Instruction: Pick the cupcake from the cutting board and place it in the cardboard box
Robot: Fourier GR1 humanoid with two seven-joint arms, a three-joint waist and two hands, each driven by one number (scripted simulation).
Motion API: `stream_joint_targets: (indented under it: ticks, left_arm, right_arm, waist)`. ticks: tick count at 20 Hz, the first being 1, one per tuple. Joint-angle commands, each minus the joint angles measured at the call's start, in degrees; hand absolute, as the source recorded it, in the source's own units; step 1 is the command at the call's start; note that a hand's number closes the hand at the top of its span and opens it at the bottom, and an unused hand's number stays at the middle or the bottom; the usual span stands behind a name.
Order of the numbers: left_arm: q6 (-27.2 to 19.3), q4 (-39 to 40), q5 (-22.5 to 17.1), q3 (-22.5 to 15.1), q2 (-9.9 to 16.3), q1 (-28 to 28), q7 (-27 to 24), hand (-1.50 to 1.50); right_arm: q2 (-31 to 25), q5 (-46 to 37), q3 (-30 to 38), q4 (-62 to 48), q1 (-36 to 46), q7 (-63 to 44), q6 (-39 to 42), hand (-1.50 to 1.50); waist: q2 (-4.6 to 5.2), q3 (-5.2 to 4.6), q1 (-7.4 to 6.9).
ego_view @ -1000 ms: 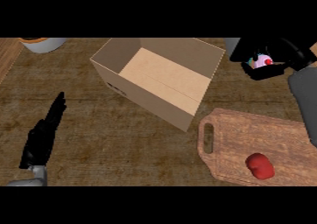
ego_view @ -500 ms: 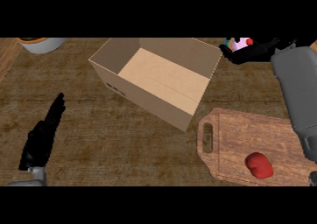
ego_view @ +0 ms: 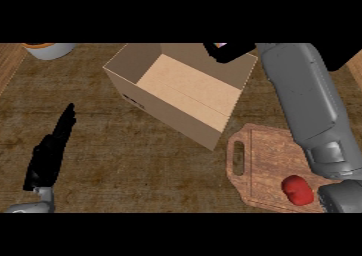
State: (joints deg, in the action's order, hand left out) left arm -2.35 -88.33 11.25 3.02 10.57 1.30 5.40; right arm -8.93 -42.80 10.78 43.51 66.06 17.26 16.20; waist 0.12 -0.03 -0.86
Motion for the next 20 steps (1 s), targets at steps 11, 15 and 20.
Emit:
stream_joint_targets:
  ticks: [11,15,20]
  left_arm:
    - [2.3,-3.1,-0.6,0.4,1.1,-2.1,-0.2,0.0]
    - [1.7,-2.1,0.3,-1.1,-0.5,-0.3,0.1,0.0]
    - [1.4,1.3,1.2,-0.6,-0.1,2.1,-1.4,0.0]
  right_arm:
    - [8.1,-6.4,-4.5,-21.4,6.9,-4.3,-10.6,1.5]
    - [8.9,-3.4,-3.7,-27.5,8.4,-6.5,-14.7,-1.5]
    - [8.9,-0.5,-2.7,-30.9,8.4,-2.5,-17.8,-1.5]
  waist:
    - [0.57,0.01,-1.56]
    - [0.94,0.01,-2.5]
    - [1.3,0.01,-3.06]
